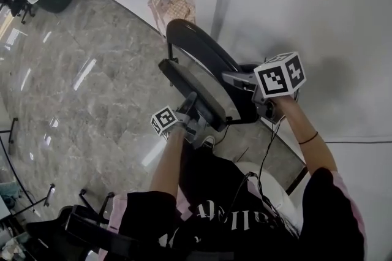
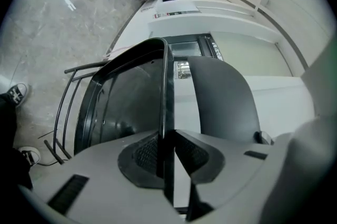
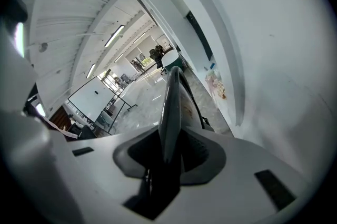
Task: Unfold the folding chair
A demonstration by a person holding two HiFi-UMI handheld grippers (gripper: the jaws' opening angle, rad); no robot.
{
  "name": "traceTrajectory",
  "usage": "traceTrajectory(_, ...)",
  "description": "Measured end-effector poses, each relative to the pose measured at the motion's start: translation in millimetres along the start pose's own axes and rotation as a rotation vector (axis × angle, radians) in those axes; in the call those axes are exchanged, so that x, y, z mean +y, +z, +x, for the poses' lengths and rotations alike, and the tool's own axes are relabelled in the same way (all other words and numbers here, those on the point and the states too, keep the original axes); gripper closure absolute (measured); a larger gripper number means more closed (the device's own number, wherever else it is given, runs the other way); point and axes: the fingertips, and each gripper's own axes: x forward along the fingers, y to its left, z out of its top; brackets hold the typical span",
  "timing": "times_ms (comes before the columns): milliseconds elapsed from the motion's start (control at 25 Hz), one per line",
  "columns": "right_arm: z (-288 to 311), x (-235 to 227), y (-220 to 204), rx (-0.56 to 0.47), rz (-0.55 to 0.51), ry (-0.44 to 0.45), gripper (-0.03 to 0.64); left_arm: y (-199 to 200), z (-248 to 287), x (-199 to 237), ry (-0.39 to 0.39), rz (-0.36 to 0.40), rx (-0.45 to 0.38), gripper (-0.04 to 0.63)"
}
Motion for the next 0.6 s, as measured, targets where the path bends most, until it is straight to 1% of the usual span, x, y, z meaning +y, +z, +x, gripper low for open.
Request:
traceTrajectory(80, 13.6, 20.4, -8.8, -0.001, -0.003, 0.020, 0.505, 3.9, -23.4, 7.4, -0.013, -0.002, -0.010, 0.545)
traceTrajectory(200, 17.4, 33.1, -7.6, -0.006, -0.013, 0.022, 0.503, 8.0, -30.5, 5.1, -0.030, -0.006, -0.016, 0.545)
traceTrajectory(360, 16.5, 36.3, -6.0, 0.004, -0.026, 0.032, 0.503, 6.9, -28.6, 7.9, 0.001, -0.020, -0.003, 0.540)
traceTrajectory(520, 28.4, 43.3, -11.6, 0.040, 0.017, 0.089, 0.503, 12.4, -31.1, 22.6, 0.015, -0.026, 0.016, 0.533)
traceTrajectory(600, 39.8, 66.5, -14.3, 0.043, 0.042, 0.094, 0.503, 21.4, -52.0, 24.1, 0.018, -0.014, 0.034, 0.531)
